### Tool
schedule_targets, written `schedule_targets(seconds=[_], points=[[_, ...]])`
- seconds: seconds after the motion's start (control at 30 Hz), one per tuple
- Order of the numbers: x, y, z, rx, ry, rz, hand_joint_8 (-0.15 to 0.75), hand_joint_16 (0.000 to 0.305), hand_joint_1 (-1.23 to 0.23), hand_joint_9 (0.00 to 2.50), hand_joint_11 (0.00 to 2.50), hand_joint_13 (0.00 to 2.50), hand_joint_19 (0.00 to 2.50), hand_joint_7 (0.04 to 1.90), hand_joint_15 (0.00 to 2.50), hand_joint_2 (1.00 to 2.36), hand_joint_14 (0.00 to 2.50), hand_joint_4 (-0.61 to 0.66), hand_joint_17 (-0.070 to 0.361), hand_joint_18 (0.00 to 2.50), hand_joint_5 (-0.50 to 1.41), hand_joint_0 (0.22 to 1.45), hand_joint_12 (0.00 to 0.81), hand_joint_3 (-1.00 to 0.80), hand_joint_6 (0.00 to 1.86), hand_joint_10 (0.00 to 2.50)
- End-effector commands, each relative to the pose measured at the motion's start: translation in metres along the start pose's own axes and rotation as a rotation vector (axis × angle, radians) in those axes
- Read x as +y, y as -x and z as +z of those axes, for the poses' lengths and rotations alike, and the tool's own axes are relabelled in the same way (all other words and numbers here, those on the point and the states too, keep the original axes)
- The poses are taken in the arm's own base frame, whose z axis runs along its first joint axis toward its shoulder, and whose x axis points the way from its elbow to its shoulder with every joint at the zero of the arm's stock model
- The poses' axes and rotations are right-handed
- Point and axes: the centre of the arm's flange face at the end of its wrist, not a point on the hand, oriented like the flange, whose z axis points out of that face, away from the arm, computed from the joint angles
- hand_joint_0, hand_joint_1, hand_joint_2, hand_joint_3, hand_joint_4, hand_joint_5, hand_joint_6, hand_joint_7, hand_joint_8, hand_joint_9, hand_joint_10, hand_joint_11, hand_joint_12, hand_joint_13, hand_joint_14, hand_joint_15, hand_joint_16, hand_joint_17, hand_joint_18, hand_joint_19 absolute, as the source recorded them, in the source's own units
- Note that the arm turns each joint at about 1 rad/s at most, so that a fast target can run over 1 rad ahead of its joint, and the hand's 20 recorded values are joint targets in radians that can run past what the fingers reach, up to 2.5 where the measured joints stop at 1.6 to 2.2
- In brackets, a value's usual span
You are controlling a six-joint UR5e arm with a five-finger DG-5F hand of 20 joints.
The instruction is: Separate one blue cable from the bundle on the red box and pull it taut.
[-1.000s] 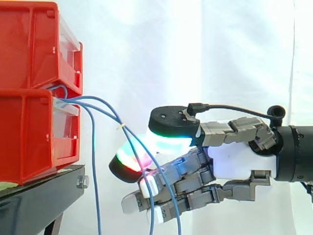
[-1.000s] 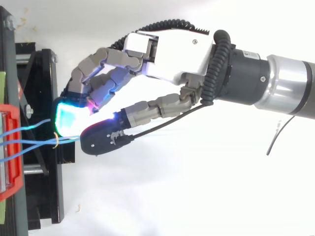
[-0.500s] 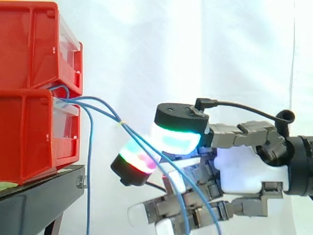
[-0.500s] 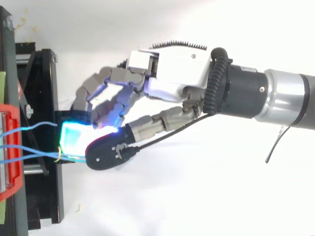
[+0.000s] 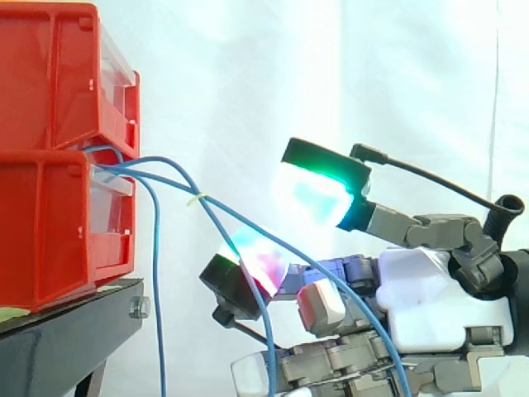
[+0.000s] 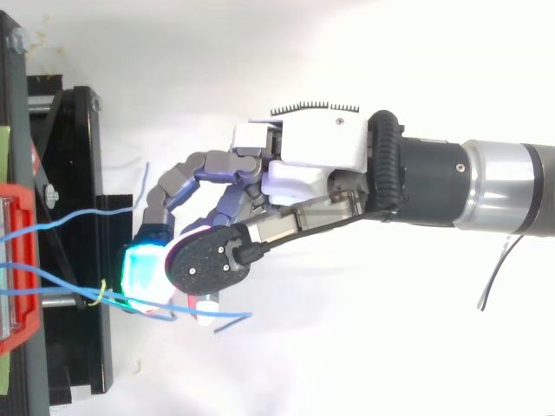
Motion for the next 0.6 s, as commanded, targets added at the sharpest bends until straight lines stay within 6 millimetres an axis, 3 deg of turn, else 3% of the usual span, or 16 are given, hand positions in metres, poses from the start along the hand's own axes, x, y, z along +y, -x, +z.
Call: schedule_targets(seconds=[0.0,0.3,0.57], points=[[-0.0005,-0.0001,-0.0002,0.0,-0.001,0.001,0.315,0.047,-0.55,1.18,0.59,0.76,0.52,0.77,0.32,1.0,0.01,0.13,0.105,0.63,-0.1,0.48,0.332,-0.5,0.9,0.02],[0.0005,0.0008,0.0001,-0.001,0.001,0.001,0.317,0.05,-0.69,1.23,0.59,0.83,0.48,0.79,0.32,1.0,0.01,0.13,0.113,0.7,-0.09,0.43,0.347,-0.5,0.89,0.02],[-0.0006,0.0,-0.0004,0.0,-0.003,0.001,0.26,0.039,-0.83,1.18,0.63,0.81,0.5,0.84,0.35,1.0,0.01,0.08,0.088,0.65,-0.1,0.6,0.289,-0.5,0.9,0.02]])
